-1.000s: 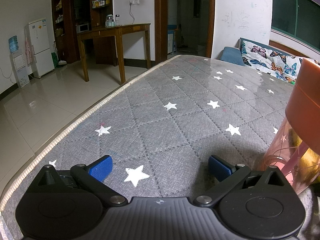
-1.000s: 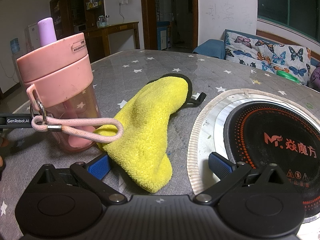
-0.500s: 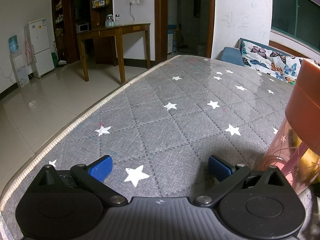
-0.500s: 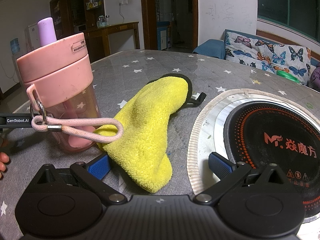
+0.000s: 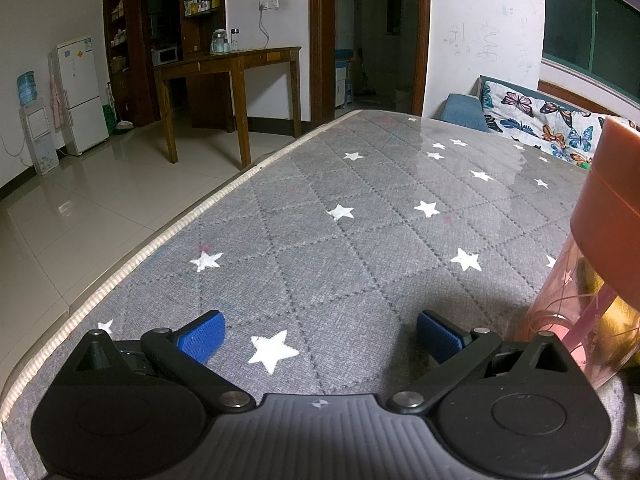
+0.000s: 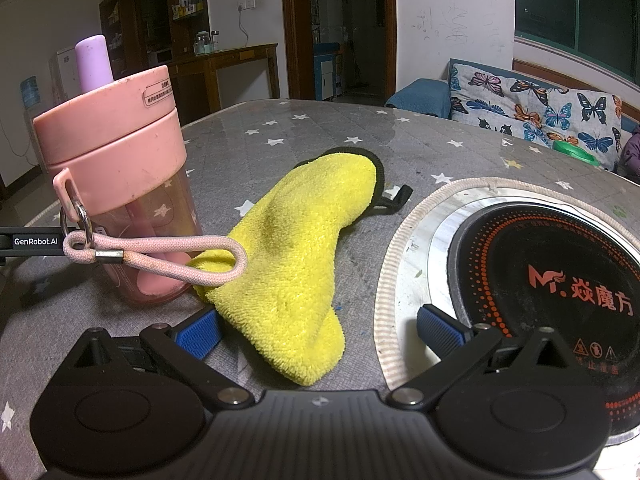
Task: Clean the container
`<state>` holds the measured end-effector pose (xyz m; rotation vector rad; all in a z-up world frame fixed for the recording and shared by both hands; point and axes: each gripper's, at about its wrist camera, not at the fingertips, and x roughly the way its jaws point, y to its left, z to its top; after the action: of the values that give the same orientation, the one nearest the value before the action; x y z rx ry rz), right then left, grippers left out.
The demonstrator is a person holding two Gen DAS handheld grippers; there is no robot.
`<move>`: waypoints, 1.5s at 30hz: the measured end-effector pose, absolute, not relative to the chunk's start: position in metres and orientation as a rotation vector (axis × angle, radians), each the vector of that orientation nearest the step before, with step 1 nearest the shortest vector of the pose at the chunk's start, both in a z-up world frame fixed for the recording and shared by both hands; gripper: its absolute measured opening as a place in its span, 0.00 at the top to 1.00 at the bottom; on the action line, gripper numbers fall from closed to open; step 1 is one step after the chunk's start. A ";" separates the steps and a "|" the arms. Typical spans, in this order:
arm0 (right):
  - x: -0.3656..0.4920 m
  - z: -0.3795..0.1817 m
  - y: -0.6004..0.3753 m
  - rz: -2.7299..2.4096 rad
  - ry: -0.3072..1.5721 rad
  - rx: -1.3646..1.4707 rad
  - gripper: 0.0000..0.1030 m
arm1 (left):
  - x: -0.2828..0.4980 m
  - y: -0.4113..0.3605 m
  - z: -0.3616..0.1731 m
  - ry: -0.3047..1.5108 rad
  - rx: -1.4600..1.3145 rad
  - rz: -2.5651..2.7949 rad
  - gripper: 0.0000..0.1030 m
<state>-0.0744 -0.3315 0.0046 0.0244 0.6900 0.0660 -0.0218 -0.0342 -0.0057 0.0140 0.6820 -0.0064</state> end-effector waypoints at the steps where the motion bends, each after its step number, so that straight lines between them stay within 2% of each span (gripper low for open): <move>1: -0.074 0.005 -0.331 0.066 0.690 0.024 0.00 | -0.022 -0.034 -0.006 0.682 0.014 -0.006 0.00; 25: -0.075 0.005 -0.337 0.082 0.683 0.060 0.00 | -0.021 -0.034 -0.006 0.682 0.014 -0.006 0.00; 28: -0.074 0.006 -0.335 0.104 0.703 -0.002 0.00 | -0.022 -0.034 -0.006 0.682 0.014 -0.006 0.00; 45: -0.085 0.003 -0.375 0.050 0.706 0.029 0.00 | -0.022 -0.034 -0.006 0.682 0.014 -0.006 0.00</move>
<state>-0.0854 -0.3751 0.0026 0.0295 0.7058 0.0502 -0.0216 -0.0342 -0.0056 0.0139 0.6822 -0.0065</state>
